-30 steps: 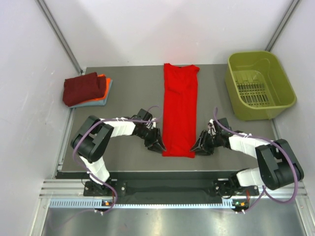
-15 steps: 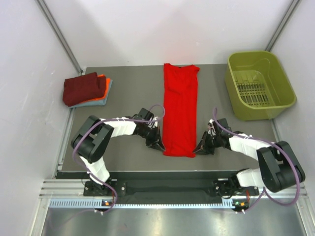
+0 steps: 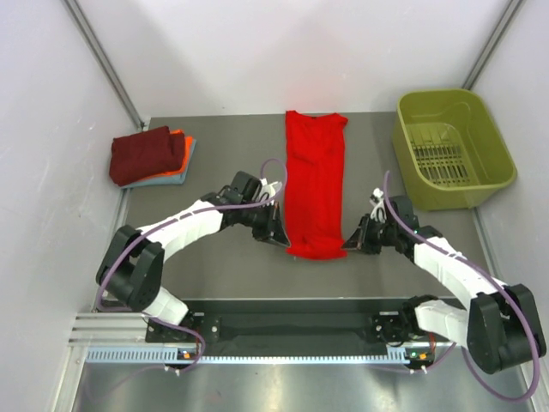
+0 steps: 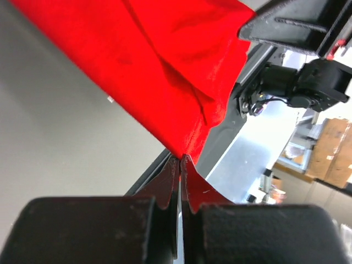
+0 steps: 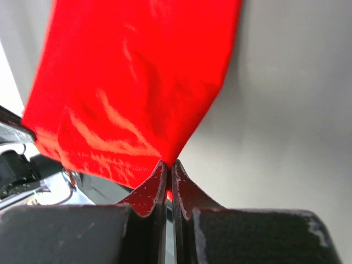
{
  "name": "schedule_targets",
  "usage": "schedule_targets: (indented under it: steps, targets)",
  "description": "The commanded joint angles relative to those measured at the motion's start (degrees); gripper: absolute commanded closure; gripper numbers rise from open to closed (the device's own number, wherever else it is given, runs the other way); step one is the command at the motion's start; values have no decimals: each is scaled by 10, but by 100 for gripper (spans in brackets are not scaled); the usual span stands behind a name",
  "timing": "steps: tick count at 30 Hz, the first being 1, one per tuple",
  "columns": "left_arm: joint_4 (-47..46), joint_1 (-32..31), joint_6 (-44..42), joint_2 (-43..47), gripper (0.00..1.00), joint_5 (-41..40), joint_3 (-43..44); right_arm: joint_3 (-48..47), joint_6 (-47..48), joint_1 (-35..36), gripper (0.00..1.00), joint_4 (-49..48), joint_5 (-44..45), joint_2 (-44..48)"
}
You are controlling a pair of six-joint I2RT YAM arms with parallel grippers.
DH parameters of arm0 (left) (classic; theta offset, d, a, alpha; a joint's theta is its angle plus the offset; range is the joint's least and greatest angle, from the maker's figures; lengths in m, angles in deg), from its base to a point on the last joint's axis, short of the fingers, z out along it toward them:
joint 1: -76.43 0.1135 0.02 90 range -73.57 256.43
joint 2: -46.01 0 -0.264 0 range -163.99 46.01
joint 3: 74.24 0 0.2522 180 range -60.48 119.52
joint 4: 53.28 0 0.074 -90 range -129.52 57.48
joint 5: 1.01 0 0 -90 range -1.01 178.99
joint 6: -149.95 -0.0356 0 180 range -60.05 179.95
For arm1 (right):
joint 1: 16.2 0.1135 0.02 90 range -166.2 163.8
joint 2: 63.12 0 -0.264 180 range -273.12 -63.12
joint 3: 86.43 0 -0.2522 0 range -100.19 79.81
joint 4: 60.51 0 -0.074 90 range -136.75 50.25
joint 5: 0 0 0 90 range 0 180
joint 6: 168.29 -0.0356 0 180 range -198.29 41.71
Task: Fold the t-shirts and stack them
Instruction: Fold the tshirt
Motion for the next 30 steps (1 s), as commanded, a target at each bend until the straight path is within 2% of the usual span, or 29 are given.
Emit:
schedule_targets:
  steps: [1, 4, 10, 18, 22, 30]
  targets:
    - [32, -1, -62, 33, 100, 0, 54, -60, 47, -24, 100, 18, 5, 13]
    - [37, 13, -73, 32, 100, -1, 86, -110, 57, -37, 100, 14, 3, -15]
    - [34, 48, -93, -29, 100, -5, 168, -247, 73, -42, 100, -28, 6, -108]
    - [61, 113, -113, -204, 100, 17, 330, -320, 98, -60, 100, -69, 17, -226]
    - [90, 122, -126, -296, 100, 26, 454, -364, 103, -67, 100, -87, 13, -286]
    - [112, 132, -125, -423, 100, 31, 619, -482, 91, -70, 100, -113, -4, -432]
